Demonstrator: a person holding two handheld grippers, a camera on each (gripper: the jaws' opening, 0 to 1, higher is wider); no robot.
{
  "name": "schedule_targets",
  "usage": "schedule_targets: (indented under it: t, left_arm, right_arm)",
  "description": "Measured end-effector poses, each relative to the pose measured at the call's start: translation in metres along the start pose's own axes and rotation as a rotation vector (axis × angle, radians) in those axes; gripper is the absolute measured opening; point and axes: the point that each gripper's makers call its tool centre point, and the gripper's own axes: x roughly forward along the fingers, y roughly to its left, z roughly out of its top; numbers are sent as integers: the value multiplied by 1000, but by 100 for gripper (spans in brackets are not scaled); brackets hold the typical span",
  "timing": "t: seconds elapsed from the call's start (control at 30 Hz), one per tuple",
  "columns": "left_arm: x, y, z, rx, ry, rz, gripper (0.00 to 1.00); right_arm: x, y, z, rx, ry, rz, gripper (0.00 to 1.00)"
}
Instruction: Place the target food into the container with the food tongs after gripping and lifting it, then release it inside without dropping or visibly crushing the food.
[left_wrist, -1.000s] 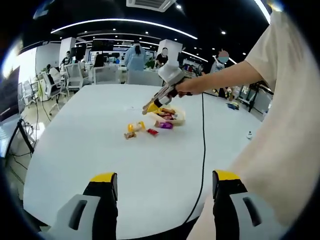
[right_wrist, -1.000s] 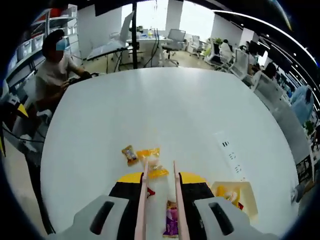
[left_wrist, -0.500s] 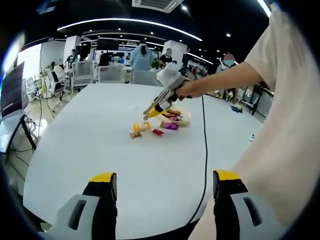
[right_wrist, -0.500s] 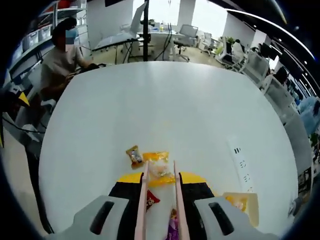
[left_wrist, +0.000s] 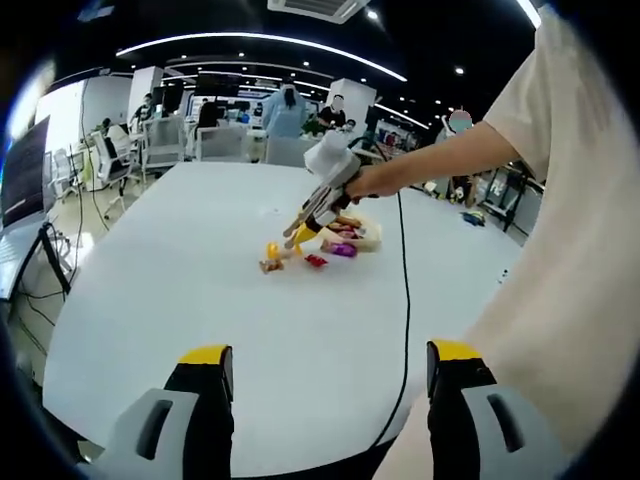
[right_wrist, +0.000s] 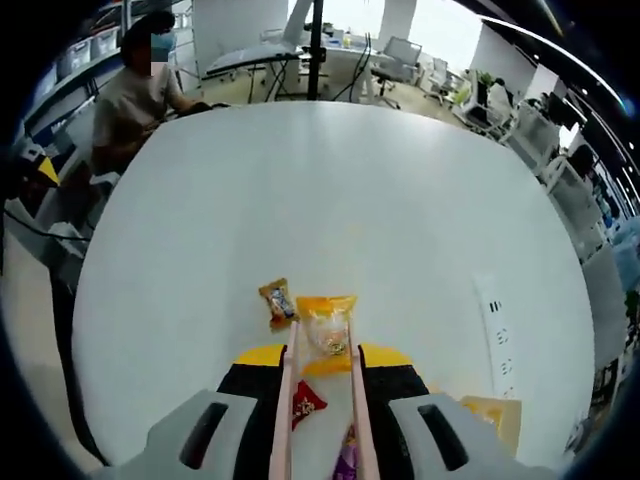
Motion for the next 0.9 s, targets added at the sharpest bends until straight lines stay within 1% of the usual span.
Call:
schedule_targets:
  t: [0.3,0.43,0.77,0.9]
  left_arm:
    - [0,1,-7,-19,11,1,79]
    - [3,1,-7,-23,14,-1,79]
    - [5,6,-8,-36,18,-2,79]
    - [5,8,-8,-39,18,2,79]
  right_arm:
    - [9,-5,-1,-37,27,-2,26]
    - [13,-5,-6,-56,49,6,27]
    - [20,-5,-10,-66,70,25,27]
    - [22,-5,-8,-65,63,23,26]
